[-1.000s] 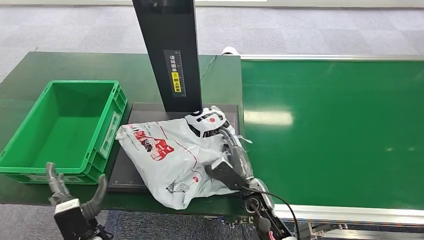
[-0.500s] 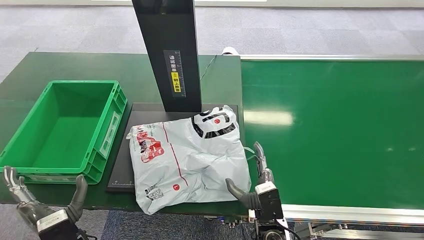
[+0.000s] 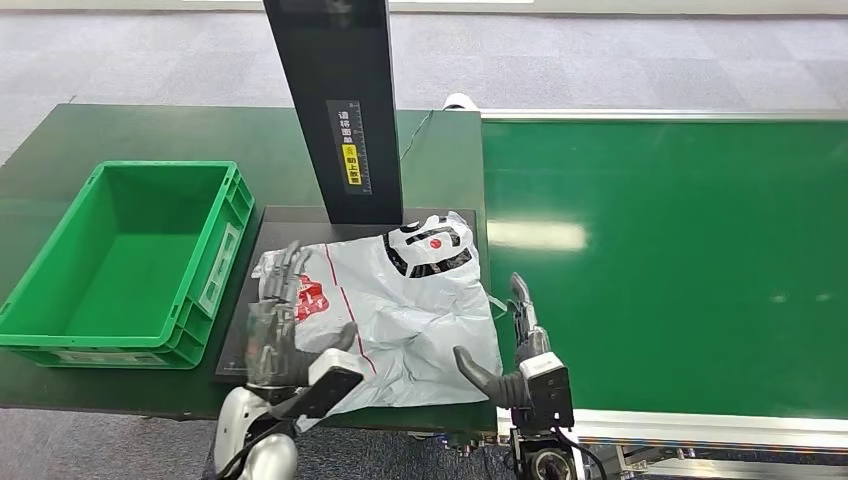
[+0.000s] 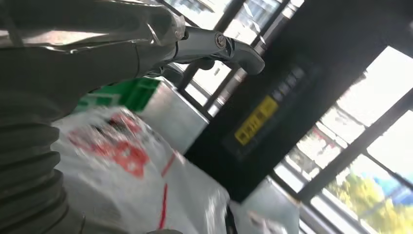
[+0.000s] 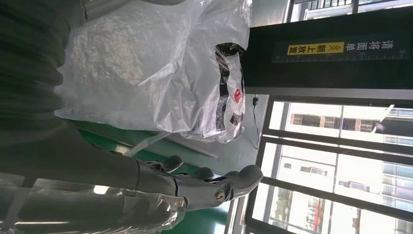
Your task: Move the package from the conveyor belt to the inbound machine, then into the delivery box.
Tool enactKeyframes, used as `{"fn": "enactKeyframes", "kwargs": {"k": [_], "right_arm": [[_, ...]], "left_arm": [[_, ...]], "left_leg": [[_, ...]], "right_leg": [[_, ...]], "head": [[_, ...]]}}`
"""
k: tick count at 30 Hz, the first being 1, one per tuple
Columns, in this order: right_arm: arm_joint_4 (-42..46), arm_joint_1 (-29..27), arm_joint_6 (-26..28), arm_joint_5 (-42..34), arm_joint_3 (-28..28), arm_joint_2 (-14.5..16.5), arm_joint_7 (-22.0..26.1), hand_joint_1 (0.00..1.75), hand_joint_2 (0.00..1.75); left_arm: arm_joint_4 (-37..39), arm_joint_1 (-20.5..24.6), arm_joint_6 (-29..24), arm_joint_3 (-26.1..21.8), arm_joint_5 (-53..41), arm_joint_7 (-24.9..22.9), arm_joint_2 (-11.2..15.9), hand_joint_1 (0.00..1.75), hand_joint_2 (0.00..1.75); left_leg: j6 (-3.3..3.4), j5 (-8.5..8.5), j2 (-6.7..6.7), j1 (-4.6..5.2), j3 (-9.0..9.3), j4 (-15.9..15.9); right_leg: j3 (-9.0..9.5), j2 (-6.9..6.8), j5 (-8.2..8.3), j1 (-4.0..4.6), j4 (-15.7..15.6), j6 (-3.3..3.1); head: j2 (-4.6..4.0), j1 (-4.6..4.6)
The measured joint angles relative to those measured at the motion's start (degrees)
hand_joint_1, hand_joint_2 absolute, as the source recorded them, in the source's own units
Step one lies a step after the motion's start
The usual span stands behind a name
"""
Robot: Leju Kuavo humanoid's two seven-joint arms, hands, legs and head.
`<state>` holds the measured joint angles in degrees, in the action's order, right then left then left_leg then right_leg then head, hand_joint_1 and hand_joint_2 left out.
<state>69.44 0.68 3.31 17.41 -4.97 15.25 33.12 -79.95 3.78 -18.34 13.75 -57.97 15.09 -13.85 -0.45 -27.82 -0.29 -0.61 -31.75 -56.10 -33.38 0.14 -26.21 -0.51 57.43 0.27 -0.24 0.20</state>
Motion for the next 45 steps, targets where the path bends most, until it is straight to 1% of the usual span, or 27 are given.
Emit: {"fn": "enactKeyframes", "kwargs": {"k": [4, 8, 11, 16, 17, 18, 19, 22, 23, 24, 27, 30, 34, 39, 42, 45], "right_arm": [[-0.60, 1.25, -1.24, -1.20, 0.27, 0.03, 0.38, 0.00, 1.75], [-1.27, 2.21, -2.01, -2.23, 0.34, 0.03, 0.83, 0.00, 1.75], [-1.64, 2.55, -2.49, -3.07, 0.42, 0.03, 0.90, 0.00, 1.75], [-2.07, 2.71, -2.69, -3.66, 0.49, 0.01, 0.91, 0.00, 1.75], [-2.12, 2.71, -2.69, -3.68, 0.48, 0.01, 0.91, 0.00, 1.75], [-2.15, 2.71, -2.70, -3.69, 0.48, 0.01, 0.91, 0.00, 1.75], [-2.17, 2.71, -2.72, -3.71, 0.47, 0.01, 0.91, 0.00, 1.75], [-2.26, 2.71, -2.74, -3.75, 0.45, 0.01, 0.91, 0.00, 1.75], [-2.31, 2.71, -2.75, -3.75, 0.44, 0.01, 0.91, 0.00, 1.75], [-2.34, 2.72, -2.77, -3.77, 0.44, 0.01, 0.91, 0.00, 1.75], [-2.44, 2.70, -2.92, -3.83, 0.44, 0.01, 0.87, 0.00, 1.75], [-2.48, 2.63, -3.09, -3.88, 0.44, 0.01, 0.81, 0.00, 1.75], [-2.49, 2.19, -3.07, -3.97, 0.44, -0.01, 0.78, 0.00, 1.75], [-2.49, 1.46, -2.14, -4.15, 0.46, -0.03, 0.76, 0.00, 1.75], [-2.49, 0.86, -1.38, -4.39, 0.51, -0.10, 0.86, 0.00, 1.75], [-2.49, 0.27, -0.91, -4.52, 0.60, -0.15, 1.04, 0.00, 1.75]], "left_arm": [[8.97, 4.22, 0.82, 6.50, -3.69, -2.49, 0.60, 0.00, 1.75], [17.87, 7.27, 1.15, 10.80, -4.86, -4.08, 1.20, 0.00, 1.75], [22.95, 8.35, 1.22, 12.50, -5.54, -4.92, 1.71, 0.00, 1.75], [29.27, 9.85, 1.49, 13.90, -5.87, -5.24, 2.51, 0.00, 1.75], [30.21, 10.18, 1.52, 14.06, -5.91, -5.28, 2.61, 0.02, 1.75], [31.00, 10.52, 1.56, 14.19, -5.94, -5.31, 2.69, 0.08, 1.75], [31.75, 10.85, 1.57, 14.30, -5.91, -5.32, 2.78, 0.41, 1.75], [33.41, 11.41, 1.50, 14.55, -5.54, -5.22, 3.05, 1.57, 1.75], [33.82, 11.46, 1.26, 14.65, -5.34, -5.05, 3.17, 1.66, 1.75], [34.18, 11.47, 0.76, 14.74, -5.07, -4.72, 3.30, 1.71, 1.75], [34.58, 11.30, -1.88, 14.83, -3.16, -2.80, 3.67, 1.75, 1.75], [32.30, 10.49, -4.92, 14.02, 0.85, -0.35, 4.24, 1.75, 1.75], [25.37, 9.21, -8.98, 11.21, 8.46, 3.64, 5.80, 1.75, 1.75], [15.84, 8.30, -14.17, 7.35, 19.74, 11.39, 7.61, 1.75, 1.75], [10.36, 8.27, -15.48, 5.04, 27.43, 16.61, 8.72, 1.75, 1.75], [5.09, 8.25, -15.79, 2.93, 32.62, 19.83, 9.64, 1.75, 1.75]], "left_leg": [[0.00, 0.00, 0.02, 0.00, -0.01, 0.00], [0.00, 0.00, 0.02, 0.00, -0.01, 0.01], [0.00, 0.00, 0.02, -0.01, -0.01, 0.01], [0.00, 0.00, 0.01, -0.01, -0.02, 0.02], [0.00, 0.00, 0.01, -0.01, -0.02, 0.02], [0.00, 0.00, 0.01, -0.01, 0.00, 0.02], [0.00, 0.00, 0.01, -0.01, 0.03, 0.02], [0.00, 0.00, 0.00, 0.00, 0.15, 0.02], [0.00, -0.01, 0.00, 0.00, 0.19, 0.03], [0.00, -0.01, 0.00, -0.01, 0.22, 0.03], [-0.01, 0.00, 0.01, -0.01, 0.25, 0.04], [-0.04, 0.05, 0.03, -0.01, 0.24, 0.05], [-0.07, 0.18, 0.02, -0.03, 0.26, 0.04], [-0.08, 0.19, 0.01, -0.04, 0.15, 0.04], [-0.08, 0.17, 0.00, -0.04, 0.02, 0.03], [-0.08, 0.17, 0.01, -0.03, -0.07, 0.03]], "right_leg": [[-0.01, 0.00, 0.00, 0.00, 0.00, 0.00], [-0.01, 0.01, 0.00, 0.00, 0.00, 0.00], [-0.02, 0.01, 0.00, 0.01, 0.00, 0.00], [0.00, 0.00, -0.01, 0.01, 0.00, 0.00], [0.02, 0.00, -0.01, 0.01, 0.00, 0.00], [0.04, 0.00, -0.01, 0.01, 0.00, 0.00], [0.08, 0.00, -0.01, 0.00, 0.00, 0.00], [0.21, 0.00, -0.01, 0.00, 0.00, 0.00], [0.25, 0.00, -0.01, 0.00, 0.00, -0.01], [0.28, 0.00, -0.01, 0.00, 0.00, -0.01], [0.34, 0.00, -0.01, 0.01, 0.00, -0.02], [0.33, 0.01, 0.04, 0.01, 0.00, -0.08], [0.27, 0.01, 0.12, 0.04, 0.02, -0.12], [0.16, 0.00, 0.11, 0.05, 0.05, -0.11], [0.03, 0.00, 0.10, 0.05, 0.05, -0.11], [-0.05, 0.00, 0.10, 0.04, 0.04, -0.11]], "head": [[0.00, -0.01], [0.00, 0.00], [0.00, -0.01], [0.00, 0.00], [0.00, 0.00], [0.00, 0.00], [0.00, 0.00], [0.00, 0.00], [0.00, 0.00], [0.00, 0.00], [0.00, 0.00], [0.00, 0.01], [0.00, -0.01], [0.00, 0.01], [0.00, 0.01], [0.00, 0.00]]}}
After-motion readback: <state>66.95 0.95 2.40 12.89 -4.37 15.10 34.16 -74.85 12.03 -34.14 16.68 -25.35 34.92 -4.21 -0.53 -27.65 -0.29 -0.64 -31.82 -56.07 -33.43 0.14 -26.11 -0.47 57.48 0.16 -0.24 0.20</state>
